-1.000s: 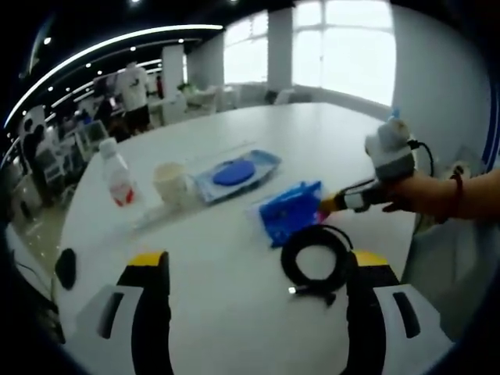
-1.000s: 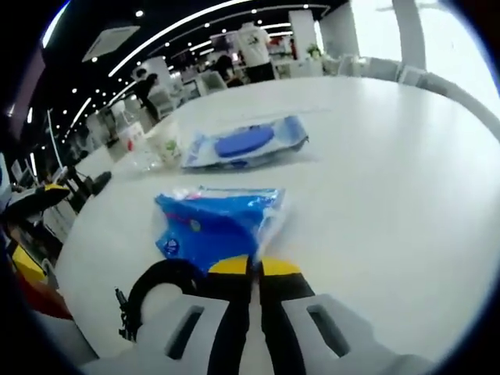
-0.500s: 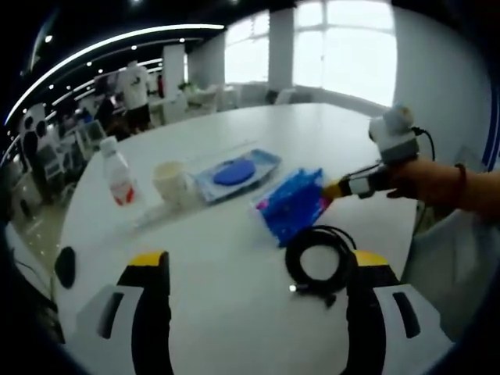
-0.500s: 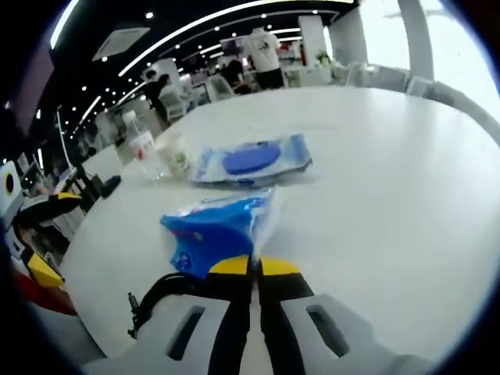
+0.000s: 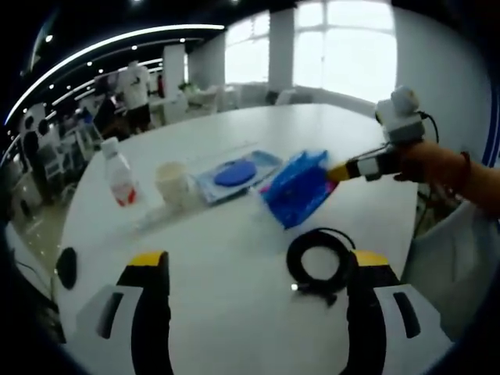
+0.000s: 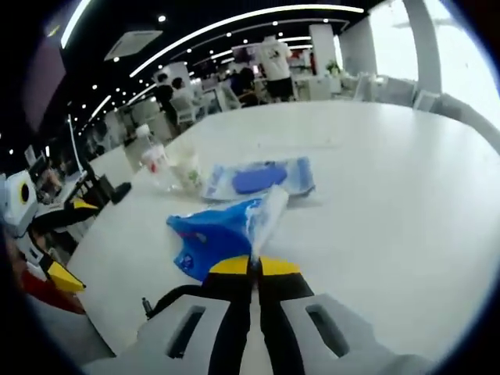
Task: Arrange the tabletop items into an orderly group along one side of the table until the central work area is clear of visible clutter.
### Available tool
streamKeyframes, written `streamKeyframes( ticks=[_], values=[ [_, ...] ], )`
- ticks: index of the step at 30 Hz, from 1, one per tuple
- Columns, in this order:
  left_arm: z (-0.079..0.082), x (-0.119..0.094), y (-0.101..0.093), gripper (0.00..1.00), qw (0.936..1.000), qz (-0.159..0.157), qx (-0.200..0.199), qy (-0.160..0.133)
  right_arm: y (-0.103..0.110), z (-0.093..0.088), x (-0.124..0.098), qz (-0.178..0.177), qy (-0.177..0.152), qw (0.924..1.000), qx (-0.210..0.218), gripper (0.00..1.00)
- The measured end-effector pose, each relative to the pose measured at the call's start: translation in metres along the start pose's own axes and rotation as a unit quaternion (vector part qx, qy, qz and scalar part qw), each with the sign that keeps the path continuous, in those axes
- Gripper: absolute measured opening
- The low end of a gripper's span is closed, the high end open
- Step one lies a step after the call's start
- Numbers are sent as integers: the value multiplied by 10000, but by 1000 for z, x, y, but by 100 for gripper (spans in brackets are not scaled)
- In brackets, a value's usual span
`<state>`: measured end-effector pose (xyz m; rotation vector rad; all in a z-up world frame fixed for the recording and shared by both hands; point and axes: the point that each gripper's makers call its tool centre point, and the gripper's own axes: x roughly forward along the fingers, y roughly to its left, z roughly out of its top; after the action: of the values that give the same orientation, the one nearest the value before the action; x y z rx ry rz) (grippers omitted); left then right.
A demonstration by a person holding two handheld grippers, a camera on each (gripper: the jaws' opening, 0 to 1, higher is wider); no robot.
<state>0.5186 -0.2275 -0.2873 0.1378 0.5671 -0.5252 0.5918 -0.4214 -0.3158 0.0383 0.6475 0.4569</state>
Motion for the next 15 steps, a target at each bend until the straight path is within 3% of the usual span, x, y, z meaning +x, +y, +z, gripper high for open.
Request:
streamKeyframes(
  ticks=[15],
  values=[
    [6, -3, -1, 92, 9999, -61, -82, -112, -29, 28, -21, -26, -80, 10000, -8, 2]
  ],
)
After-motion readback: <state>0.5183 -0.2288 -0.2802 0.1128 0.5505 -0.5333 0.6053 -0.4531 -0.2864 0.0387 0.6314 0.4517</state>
